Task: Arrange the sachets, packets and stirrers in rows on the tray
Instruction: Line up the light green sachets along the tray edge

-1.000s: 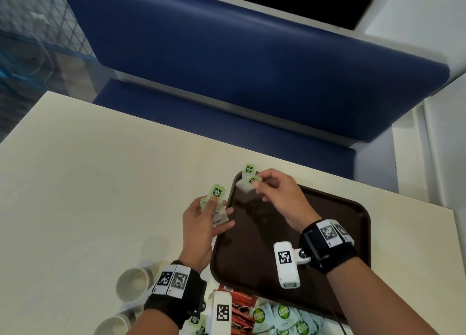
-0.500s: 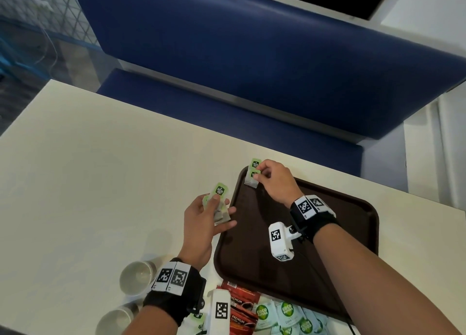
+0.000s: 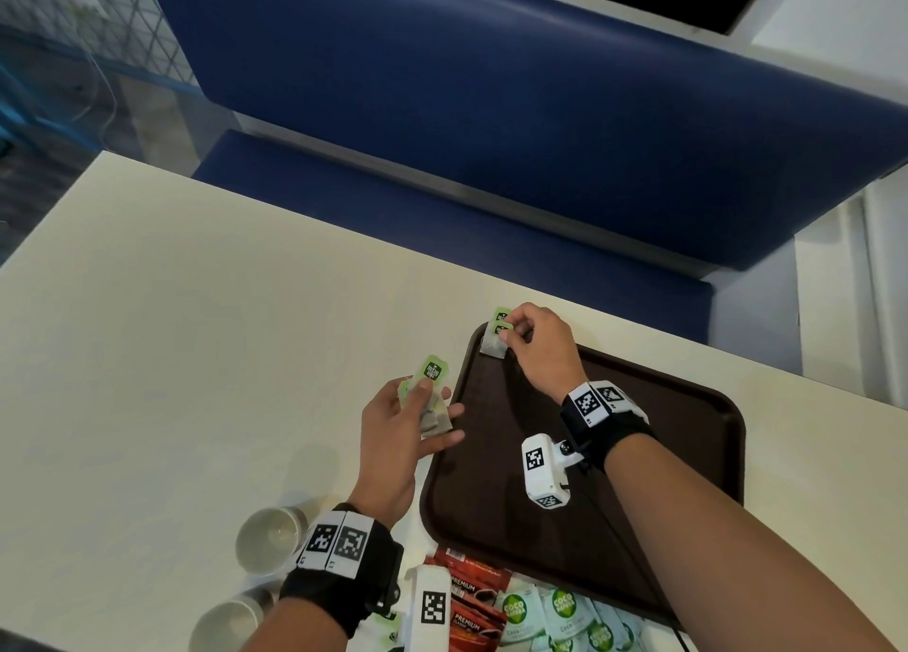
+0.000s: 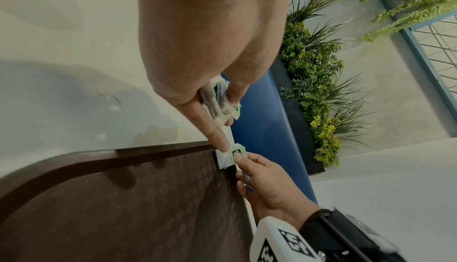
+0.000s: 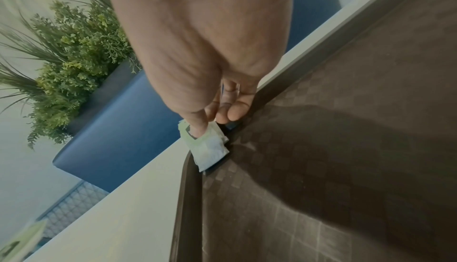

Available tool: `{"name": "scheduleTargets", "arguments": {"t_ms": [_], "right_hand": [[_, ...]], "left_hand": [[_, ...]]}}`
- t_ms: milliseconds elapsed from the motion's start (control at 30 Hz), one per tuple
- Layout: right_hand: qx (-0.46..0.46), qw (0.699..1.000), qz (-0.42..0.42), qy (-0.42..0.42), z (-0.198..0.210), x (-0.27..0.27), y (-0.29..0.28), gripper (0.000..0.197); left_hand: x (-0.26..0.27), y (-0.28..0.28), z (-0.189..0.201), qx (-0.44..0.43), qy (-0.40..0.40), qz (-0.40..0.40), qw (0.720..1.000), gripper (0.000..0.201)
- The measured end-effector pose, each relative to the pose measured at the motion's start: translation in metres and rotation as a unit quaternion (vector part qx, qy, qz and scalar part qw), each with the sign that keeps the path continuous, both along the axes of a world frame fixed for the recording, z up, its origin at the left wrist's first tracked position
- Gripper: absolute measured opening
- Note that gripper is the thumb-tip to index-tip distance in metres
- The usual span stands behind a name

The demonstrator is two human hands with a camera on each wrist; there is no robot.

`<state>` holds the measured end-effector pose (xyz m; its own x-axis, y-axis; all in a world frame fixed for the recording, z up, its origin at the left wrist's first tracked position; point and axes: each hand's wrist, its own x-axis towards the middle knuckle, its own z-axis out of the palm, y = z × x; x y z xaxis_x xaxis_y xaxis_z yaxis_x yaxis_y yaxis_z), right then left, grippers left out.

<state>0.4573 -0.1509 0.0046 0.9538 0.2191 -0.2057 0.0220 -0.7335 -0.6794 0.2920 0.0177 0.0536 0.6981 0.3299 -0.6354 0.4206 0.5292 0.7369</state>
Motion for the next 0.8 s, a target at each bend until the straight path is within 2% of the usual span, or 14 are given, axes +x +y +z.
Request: {"name": "scheduleTargets", "arguments": {"t_ms": [200, 367, 467, 533, 600, 667, 733, 800], "right_hand": [[-0.015, 1.0, -0.003, -0.004, -0.004, 0.002, 0.001, 0.013], [-0.024, 0.998, -0.05, -0.012, 0.0, -0.003, -0.004, 0.025], [-0.003, 0.998, -0.065, -0.026, 0.017, -0.012, -0.005, 0.016], [0.068, 0.996, -0.054, 0.021, 0.035, -0.022, -0.002, 0.007], [0.143, 0.98, -0.017, 0.135, 0.052, -0.034, 0.004, 0.015], [0.169, 0.959, 0.033, 0.226, 0.064, -0.043, 0.008, 0.022], [0.172, 0.952, 0.069, 0.244, 0.067, -0.048, 0.01, 0.021], [0.184, 0.953, 0.067, 0.233, 0.067, -0.05, 0.009, 0.017]], "left_hand": [[0.0, 0.003, -0.001, 0.007, 0.0, -0.001, 1.0, 0.028], [0.002, 0.004, 0.0, 0.002, 0.001, 0.002, 1.0, 0.027], [0.005, 0.001, 0.003, -0.005, 0.002, 0.0, 1.0, 0.026], [0.007, -0.002, 0.005, -0.01, 0.0, -0.005, 1.0, 0.025], [0.009, -0.005, 0.009, -0.01, -0.007, -0.017, 1.0, 0.024], [0.01, -0.008, 0.013, -0.011, -0.016, -0.029, 0.999, 0.025], [0.011, -0.011, 0.017, -0.017, -0.023, -0.037, 0.999, 0.025], [0.011, -0.013, 0.02, -0.022, -0.027, -0.04, 0.999, 0.024]]}}
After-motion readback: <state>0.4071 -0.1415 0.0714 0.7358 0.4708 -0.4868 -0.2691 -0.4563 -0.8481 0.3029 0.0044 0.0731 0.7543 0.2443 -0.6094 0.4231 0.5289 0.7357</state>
